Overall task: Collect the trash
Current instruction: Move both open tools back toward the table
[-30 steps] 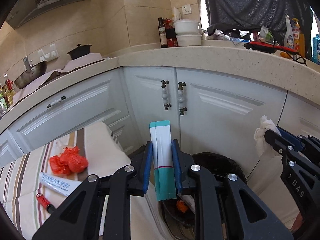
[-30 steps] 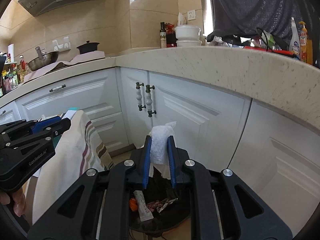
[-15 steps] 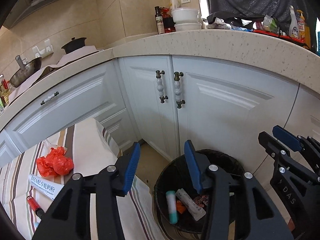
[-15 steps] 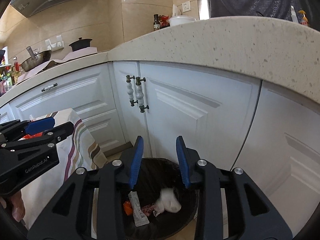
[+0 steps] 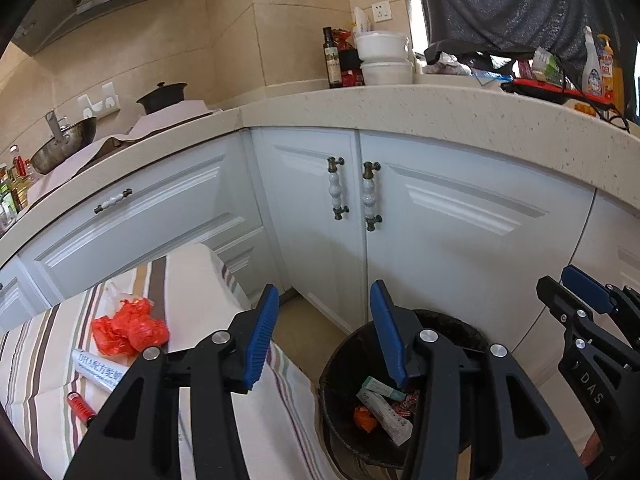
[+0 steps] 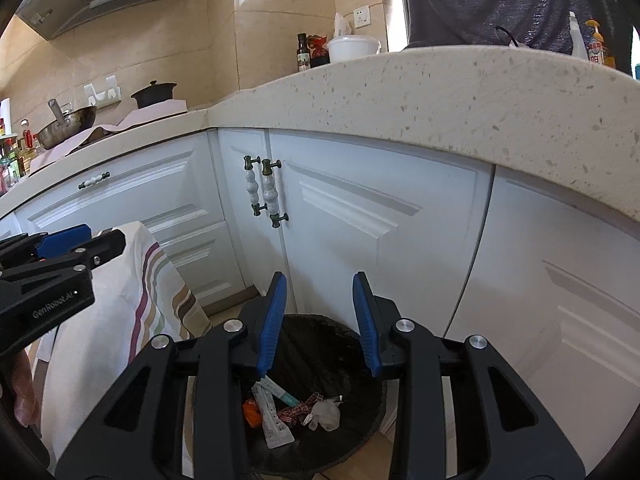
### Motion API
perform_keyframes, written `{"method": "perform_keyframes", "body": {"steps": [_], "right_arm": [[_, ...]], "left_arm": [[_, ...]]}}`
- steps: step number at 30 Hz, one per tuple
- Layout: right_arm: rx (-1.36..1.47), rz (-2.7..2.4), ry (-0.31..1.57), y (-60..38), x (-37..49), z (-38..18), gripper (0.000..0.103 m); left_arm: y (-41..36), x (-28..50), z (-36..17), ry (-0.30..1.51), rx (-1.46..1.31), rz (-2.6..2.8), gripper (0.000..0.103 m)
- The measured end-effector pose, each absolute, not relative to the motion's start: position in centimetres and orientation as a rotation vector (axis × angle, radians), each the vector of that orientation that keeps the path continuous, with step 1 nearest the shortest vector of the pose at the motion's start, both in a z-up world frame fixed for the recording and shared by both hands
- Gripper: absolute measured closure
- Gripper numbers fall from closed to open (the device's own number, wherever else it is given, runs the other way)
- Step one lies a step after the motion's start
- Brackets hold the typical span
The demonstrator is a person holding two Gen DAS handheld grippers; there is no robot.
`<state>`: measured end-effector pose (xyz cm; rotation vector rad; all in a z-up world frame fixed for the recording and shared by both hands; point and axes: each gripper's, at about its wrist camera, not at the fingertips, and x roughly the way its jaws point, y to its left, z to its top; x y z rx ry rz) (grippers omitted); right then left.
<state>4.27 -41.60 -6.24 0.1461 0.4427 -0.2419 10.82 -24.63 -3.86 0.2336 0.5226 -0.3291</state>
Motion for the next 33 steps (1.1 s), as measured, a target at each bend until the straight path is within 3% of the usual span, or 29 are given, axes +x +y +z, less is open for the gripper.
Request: {"method": "perform_keyframes", "body": {"steps": [17,33], "right_arm": [[0.132,-0.064,0.418,-32.1,4.1,-3.2,0.067],[0.047,0.126,0.485,-20.9,6.0,-2.8,0.064]], "left_arm": [[-11.6,9.2,-2.2,0.531,0.164,-0.129,0.047],[1.2,8.0,-4.2,0.609,0.070,0.099,0.047]]}}
